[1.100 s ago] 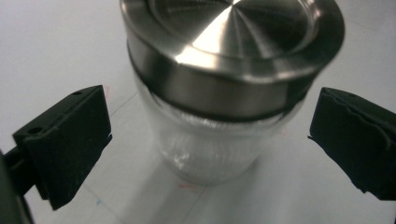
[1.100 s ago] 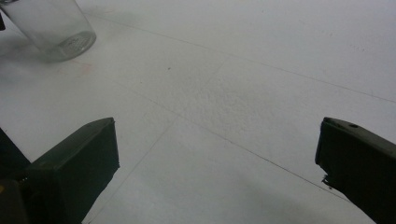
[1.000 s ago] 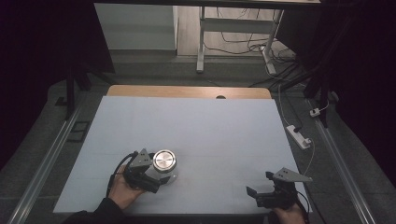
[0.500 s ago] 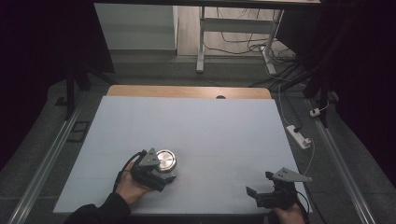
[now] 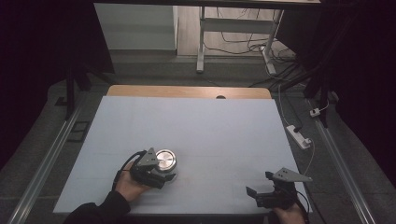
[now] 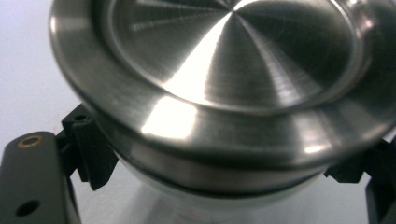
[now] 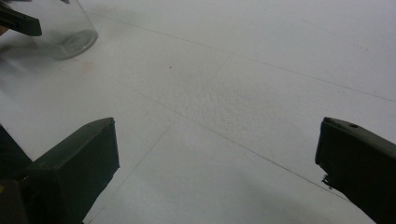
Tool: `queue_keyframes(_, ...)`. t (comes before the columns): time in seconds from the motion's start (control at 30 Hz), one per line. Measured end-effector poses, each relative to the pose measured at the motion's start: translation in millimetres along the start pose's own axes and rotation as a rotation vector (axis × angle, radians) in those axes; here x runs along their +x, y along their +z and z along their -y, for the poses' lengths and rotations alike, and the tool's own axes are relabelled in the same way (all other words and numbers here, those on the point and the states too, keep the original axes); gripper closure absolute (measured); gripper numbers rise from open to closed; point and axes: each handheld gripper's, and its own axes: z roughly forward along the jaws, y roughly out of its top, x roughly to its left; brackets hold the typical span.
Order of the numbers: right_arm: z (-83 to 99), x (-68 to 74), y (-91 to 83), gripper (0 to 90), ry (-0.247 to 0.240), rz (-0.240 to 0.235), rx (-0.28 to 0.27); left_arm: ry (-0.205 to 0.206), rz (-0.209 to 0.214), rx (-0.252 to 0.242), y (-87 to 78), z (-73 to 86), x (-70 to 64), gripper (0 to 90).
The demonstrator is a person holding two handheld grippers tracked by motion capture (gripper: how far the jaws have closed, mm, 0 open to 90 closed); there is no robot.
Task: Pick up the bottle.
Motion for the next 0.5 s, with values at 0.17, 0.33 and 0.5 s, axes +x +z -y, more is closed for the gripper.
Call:
queue_keyframes(0.17, -0.1, 0.0, 0.1, 0.0, -0.001, 0.001, -0.001, -0.012, -0.008, 0.011, -0.3, -1.2, -1.2, 15.1)
queue_keyframes(0.33, 0.0, -0.2, -0.1, 0.0, -0.001, 0.000, -0.002, -0.041, -0.018, 0.050, -0.5, -7.1, -2.8, 15.3)
queue_keyframes(0.5, 0.1, -0.3, -0.4, 0.0, -0.001, 0.001, -0.005, -0.040, -0.022, 0.061, -1.6, -11.7, -2.6, 15.4)
